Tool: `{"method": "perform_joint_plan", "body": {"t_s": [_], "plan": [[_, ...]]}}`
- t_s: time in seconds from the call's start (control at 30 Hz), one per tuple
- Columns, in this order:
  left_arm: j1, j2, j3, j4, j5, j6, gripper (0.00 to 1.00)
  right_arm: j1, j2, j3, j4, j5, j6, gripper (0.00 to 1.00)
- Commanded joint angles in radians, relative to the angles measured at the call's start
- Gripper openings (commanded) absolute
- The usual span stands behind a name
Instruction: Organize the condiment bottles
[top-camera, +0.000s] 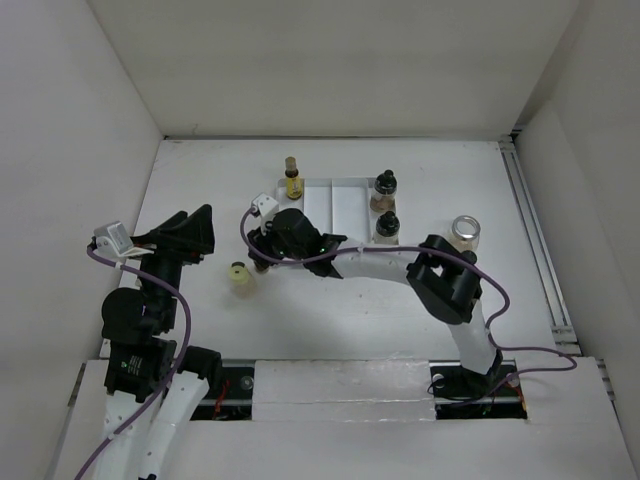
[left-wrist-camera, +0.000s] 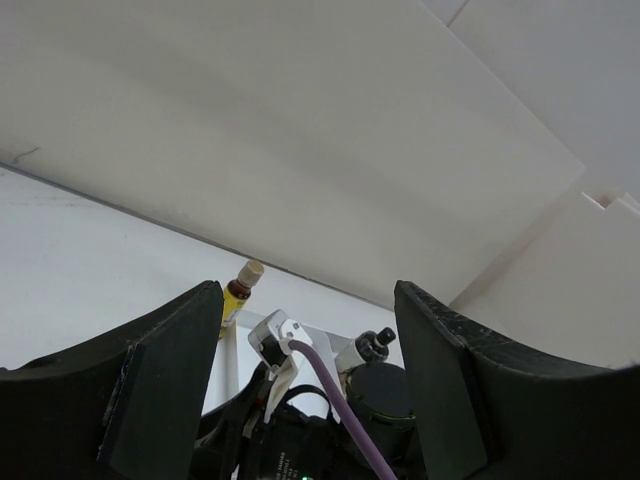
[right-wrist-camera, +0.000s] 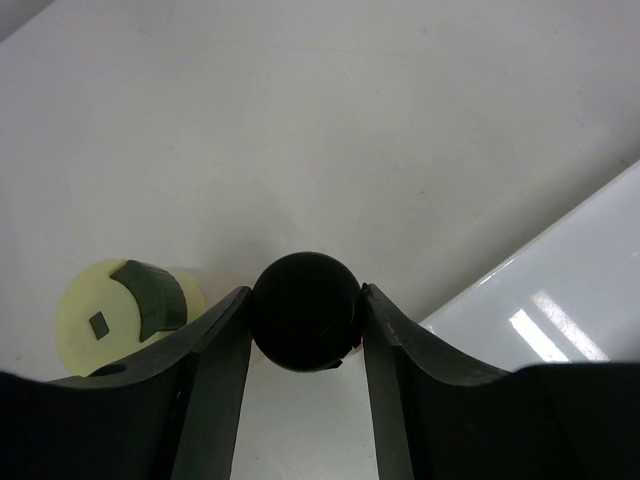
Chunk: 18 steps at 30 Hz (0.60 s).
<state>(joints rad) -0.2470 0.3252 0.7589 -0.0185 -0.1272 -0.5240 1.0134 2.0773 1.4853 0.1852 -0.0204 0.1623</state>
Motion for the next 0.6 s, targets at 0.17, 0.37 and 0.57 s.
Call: {"method": "perform_joint_plan", "body": {"t_s": [0.17, 0.37, 0.57], "plan": [[0.003, 0.002, -0.009, 0.052, 0.020, 0.015, 0.65, 0.001, -0.129, 0.026, 0.077, 0.088, 0.016, 0.42], [0.003, 0.002, -0.009, 0.052, 0.020, 0.015, 0.65, -0.090, -0.212, -0.025, 0.149, 0.131, 0.043, 0.40], [0.003, 0.002, -0.009, 0.052, 0.020, 0.015, 0.65, -0.160, -0.152, -0.036, 0.172, 0.186, 0.077, 0.40]]}}
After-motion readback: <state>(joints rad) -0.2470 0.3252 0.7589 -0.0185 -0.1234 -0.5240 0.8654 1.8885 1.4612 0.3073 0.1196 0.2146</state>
